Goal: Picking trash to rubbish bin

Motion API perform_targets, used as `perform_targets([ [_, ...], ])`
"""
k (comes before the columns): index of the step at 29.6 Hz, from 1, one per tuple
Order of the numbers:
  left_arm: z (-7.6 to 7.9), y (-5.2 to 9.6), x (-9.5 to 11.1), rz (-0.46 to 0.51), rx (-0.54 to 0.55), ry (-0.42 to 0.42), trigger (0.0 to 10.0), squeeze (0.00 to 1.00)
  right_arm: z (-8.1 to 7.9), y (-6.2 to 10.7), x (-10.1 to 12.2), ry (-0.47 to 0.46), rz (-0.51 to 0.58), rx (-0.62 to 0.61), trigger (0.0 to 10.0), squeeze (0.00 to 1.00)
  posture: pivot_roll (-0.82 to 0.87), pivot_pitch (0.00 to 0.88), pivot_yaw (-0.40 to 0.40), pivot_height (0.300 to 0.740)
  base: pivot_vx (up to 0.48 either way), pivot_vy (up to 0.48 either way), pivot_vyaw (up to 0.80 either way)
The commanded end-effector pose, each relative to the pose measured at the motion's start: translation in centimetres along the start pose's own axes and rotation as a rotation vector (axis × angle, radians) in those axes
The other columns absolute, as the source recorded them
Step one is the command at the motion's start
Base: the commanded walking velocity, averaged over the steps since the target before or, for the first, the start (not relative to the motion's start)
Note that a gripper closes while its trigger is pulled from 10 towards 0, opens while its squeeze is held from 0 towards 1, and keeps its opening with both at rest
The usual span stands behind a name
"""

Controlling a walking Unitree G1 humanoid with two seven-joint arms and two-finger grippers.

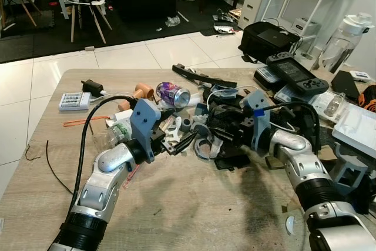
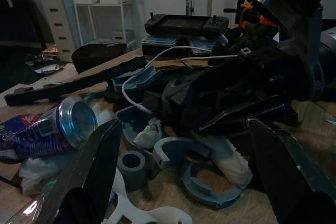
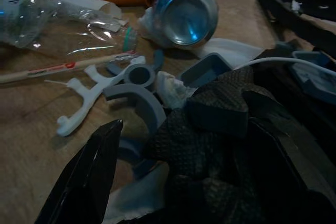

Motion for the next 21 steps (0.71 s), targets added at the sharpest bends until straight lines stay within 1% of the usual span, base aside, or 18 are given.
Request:
perform_targets([
  [1,0.03,-0.02,-0.17,-0.02,-0.012,-0.009,10.0,0.0,-1.75,0.31,-2.78,-0.06,-0.107,0.075,10.0,0.0,-0.1,0.098,-0.003,0.74,0.0,0.0,0.0],
  [3,0.03,-0.03,-0.18,-0.021,-0.013,-0.009,10.0,0.0,-1.94,0.32,-2.91,-0.068,-0.112,0.09,10.0,0.0,-0.1,0.098,-0.003,0.74,0.0,0.0,0.0],
  [4,0.03,-0.04,-0.18,-0.021,-0.014,-0.009,10.0,0.0,-2.08,0.34,-3.07,-0.08,-0.121,0.099,4.5,0.0,-0.1,0.096,-0.004,0.74,0.0,0.0,0.0],
  [5,0.02,-0.04,-0.19,-0.021,-0.014,-0.009,10.0,0.0,-2.15,0.33,-3.18,-0.089,-0.123,0.106,0.0,0.0,-0.1,0.096,-0.004,0.74,0.0,0.0,0.0],
  [21,-0.01,-0.13,-0.15,-0.021,-0.017,-0.01,10.0,0.0,-2.22,0.43,-3.25,-0.129,-0.115,0.126,0.0,0.0,-0.1,0.091,-0.004,0.74,0.0,0.0,0.0],
])
Point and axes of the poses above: a point about 5 cm out from each wrist's last joint towards the gripper, its own y axis pointing back from the gripper into the wrist, its own x axis along the axis of the wrist's last joint, z = x × y, the point moved 4 cm from there along -y, pointing out of the wrist towards the gripper, and after that the axes turned 15 degrees about y, right-handed, at the moved point
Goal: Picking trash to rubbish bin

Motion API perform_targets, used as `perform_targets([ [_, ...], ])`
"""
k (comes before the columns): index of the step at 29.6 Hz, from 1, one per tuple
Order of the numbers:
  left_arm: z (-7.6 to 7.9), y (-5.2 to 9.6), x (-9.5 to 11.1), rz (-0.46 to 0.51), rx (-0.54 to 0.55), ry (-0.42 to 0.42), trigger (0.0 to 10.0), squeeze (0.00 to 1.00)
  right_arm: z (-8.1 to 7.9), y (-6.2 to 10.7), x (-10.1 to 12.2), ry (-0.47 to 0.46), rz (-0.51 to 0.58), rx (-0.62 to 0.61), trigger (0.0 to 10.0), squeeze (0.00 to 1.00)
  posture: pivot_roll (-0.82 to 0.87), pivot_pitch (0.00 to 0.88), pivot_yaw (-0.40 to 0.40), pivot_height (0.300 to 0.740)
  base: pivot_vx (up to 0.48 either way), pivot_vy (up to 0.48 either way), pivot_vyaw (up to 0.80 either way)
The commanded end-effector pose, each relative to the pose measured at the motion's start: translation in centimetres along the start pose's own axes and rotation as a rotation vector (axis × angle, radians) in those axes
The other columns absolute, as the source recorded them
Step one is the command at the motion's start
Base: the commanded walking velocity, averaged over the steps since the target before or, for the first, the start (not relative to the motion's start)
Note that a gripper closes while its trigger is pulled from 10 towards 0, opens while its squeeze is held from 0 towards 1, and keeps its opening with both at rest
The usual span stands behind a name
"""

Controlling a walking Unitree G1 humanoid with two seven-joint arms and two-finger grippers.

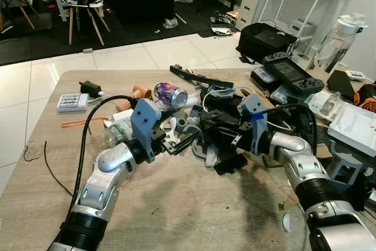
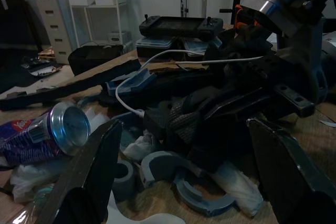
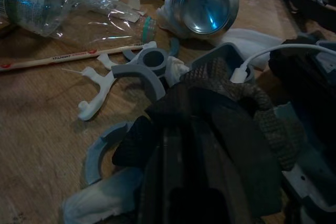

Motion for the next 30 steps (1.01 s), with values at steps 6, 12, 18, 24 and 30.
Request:
perform_targets([
  [6,0.0,-0.1,-0.1,-0.016,-0.011,-0.012,10.0,0.0,-1.0,0.2,-1.4,-0.093,-0.023,0.03,0.0,0.0,-0.1,0.09,-0.004,0.74,0.0,0.0,0.0],
  [12,-0.5,0.1,0.2,-0.004,0.011,-0.008,10.0,0.0,-0.1,-0.2,3.2,-0.152,0.191,0.006,0.0,0.0,-0.1,0.088,-0.004,0.74,0.0,0.0,0.0],
  [18,-1.2,0.3,0.8,0.018,0.035,-0.008,10.0,0.0,0.5,0.4,11.4,-0.08,0.442,0.024,0.0,0.0,-0.09,0.079,-0.005,0.74,0.0,0.0,0.0],
  [24,-2.5,0.6,2.0,0.082,0.139,-0.007,10.0,0.0,1.9,1.0,13.8,0.019,0.486,-0.134,10.0,0.0,-0.09,0.074,-0.008,0.74,0.0,0.0,0.0],
  [30,-6.8,2.0,3.2,0.142,0.477,-0.077,10.0,0.0,3.5,1.6,12.8,0.214,0.394,-0.388,10.0,0.0,-0.09,0.067,-0.011,0.74,0.0,0.0,0.0],
])
Point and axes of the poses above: a point about 5 cm out from each wrist's last joint towards the gripper, its own y axis pointing back from the gripper into the wrist, its own x axis along the axis of the wrist's last joint, z = x × y, the point moved 4 cm from there along -y, pointing out of the wrist towards the gripper, and after that the axes turned 15 degrees about y, right-handed, at the moved point
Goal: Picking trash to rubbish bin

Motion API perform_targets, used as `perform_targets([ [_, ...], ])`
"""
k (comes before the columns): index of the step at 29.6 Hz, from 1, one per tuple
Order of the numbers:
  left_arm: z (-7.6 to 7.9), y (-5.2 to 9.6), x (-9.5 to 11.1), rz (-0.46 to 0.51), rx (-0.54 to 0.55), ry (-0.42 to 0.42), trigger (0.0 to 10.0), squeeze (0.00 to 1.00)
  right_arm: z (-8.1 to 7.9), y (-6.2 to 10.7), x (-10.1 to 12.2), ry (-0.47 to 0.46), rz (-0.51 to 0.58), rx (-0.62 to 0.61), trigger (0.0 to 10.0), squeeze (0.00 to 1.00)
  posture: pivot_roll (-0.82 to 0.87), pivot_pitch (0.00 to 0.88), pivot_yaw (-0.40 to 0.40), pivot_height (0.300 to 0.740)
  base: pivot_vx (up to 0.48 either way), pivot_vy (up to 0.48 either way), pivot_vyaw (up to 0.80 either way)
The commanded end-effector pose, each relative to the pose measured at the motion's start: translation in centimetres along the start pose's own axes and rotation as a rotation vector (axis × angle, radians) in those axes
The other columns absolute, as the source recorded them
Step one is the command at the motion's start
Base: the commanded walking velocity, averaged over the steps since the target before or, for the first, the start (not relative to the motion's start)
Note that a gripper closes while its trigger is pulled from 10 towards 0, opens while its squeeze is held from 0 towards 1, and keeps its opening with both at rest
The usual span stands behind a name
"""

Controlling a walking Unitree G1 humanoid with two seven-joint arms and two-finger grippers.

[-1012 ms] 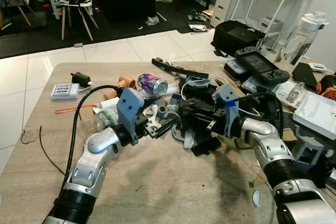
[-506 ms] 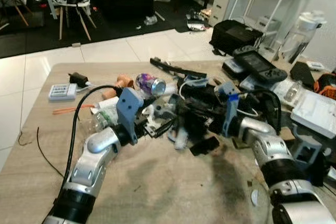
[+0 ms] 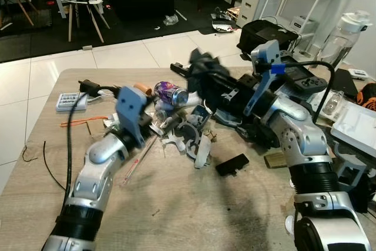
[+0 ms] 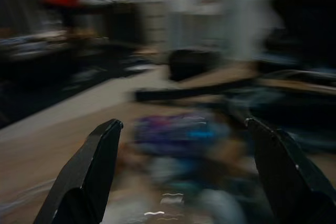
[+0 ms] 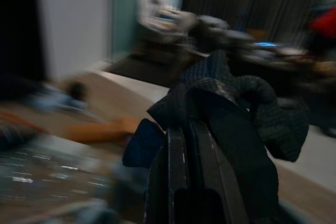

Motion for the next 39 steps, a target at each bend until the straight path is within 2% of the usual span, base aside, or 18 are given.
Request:
perform_targets([
  [1,-1.5,0.3,-0.5,-0.014,0.107,-0.01,10.0,0.0,0.4,0.5,-0.3,0.062,-0.02,-0.061,10.0,0.0,-0.09,0.066,-0.011,0.74,0.0,0.0,0.0],
  [2,-2.2,0.4,-0.5,-0.012,0.159,-0.009,10.0,0.0,0.6,0.7,-0.4,0.084,-0.03,-0.098,10.0,0.0,-0.09,0.066,-0.011,0.74,0.0,0.0,0.0],
  [4,-2.3,0.6,-0.2,0.01,0.177,-0.018,10.0,0.0,0.9,1.2,-0.2,0.101,-0.026,-0.176,10.0,0.0,-0.09,0.065,-0.014,0.74,0.0,0.0,0.0],
  [8,-1.2,0.9,-0.4,0.009,0.142,0.009,10.0,0.0,0.8,2.0,-0.7,0.094,-0.035,-0.239,10.0,0.0,-0.09,0.066,-0.018,0.74,0.0,0.0,0.0],
  [14,-0.6,0.9,-0.5,0.018,0.151,0.022,10.0,0.0,0.5,2.9,-1.9,0.07,-0.054,-0.292,10.0,0.0,-0.09,0.073,-0.018,0.74,0.0,0.0,0.0],
  [21,0.7,0.6,-0.8,0.013,0.127,0.048,10.0,0.0,-0.6,2.9,-2.3,0.049,-0.068,-0.281,10.0,0.0,-0.09,0.075,-0.019,0.74,0.0,0.0,0.0],
  [25,0.8,0.5,-0.9,0.01,0.125,0.045,10.0,0.0,-0.7,2.8,-2.3,0.047,-0.066,-0.279,10.0,0.0,-0.09,0.077,-0.02,0.74,0.0,0.0,0.0],
  [39,1.4,0.6,-1.0,0.0,0.097,0.053,10.0,0.0,-1.2,2.5,-2.2,0.044,-0.062,-0.264,10.0,0.0,-0.08,0.078,-0.017,0.74,-0.27,0.0,0.0],
])
Point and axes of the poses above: a point about 5 cm out from each wrist's last joint towards the gripper, its own y axis pointing back from the gripper into the wrist, its own x axis along the axis of the wrist's last joint, z = x × y, the point moved 4 cm from there along -y, pointing out of the wrist towards the gripper, and after that the axes turned 15 degrees about y, right-handed, at the moved point
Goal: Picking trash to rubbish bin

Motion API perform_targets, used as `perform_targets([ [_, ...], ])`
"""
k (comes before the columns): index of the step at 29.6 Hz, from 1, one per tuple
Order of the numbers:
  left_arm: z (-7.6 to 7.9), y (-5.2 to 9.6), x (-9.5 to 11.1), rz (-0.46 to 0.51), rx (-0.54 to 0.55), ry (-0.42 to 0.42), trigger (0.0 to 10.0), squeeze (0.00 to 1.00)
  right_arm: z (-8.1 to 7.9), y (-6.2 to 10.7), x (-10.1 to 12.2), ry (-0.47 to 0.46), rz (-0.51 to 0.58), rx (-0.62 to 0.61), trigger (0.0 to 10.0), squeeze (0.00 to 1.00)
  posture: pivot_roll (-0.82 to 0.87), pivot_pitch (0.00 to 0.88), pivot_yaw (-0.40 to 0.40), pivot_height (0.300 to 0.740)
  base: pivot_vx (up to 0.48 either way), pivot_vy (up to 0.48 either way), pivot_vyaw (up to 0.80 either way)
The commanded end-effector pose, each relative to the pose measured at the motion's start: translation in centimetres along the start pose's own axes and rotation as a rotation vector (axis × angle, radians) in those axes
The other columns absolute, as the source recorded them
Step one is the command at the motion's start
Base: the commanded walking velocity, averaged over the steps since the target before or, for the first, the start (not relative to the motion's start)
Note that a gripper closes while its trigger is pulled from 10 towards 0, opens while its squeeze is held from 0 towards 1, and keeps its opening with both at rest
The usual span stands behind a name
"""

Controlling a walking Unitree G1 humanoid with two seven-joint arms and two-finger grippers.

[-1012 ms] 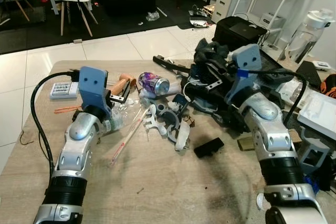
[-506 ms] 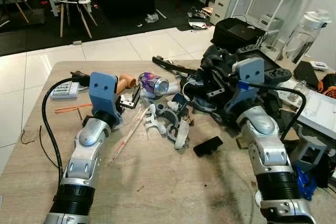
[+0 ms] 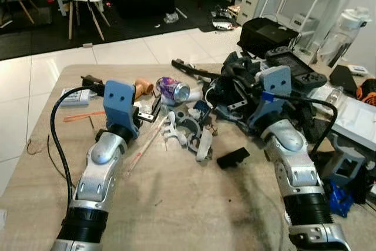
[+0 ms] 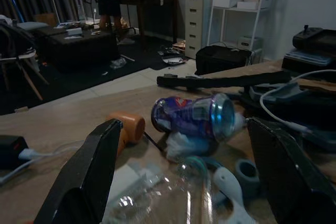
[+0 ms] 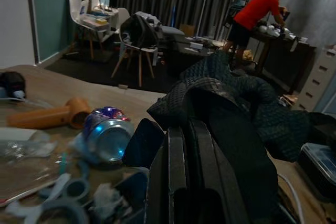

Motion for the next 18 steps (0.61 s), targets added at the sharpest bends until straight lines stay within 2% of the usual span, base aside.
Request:
perform_targets([
  [1,0.3,0.26,-0.44,-0.015,-0.011,0.014,10.0,0.0,0.1,0.14,0.14,0.007,0.003,-0.004,10.0,0.0,-0.08,0.078,-0.017,0.74,-0.274,0.0,0.0],
  [18,0.38,0.29,-0.34,-0.02,-0.025,0.013,10.0,0.0,-0.1,0.06,0.16,0.012,0.002,0.002,10.0,0.0,-0.08,0.08,-0.018,0.74,-0.272,0.0,0.0],
])
Point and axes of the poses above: a point about 5 cm out from each wrist's last joint towards the gripper, its own y axis pointing back from the gripper into the wrist, its own x axis along the axis of the wrist's last joint, z = x × y, the point moved 4 cm from there along -y, pointing out of the wrist towards the gripper, and after that the axes turned 15 degrees about y, right-handed, at the moved point
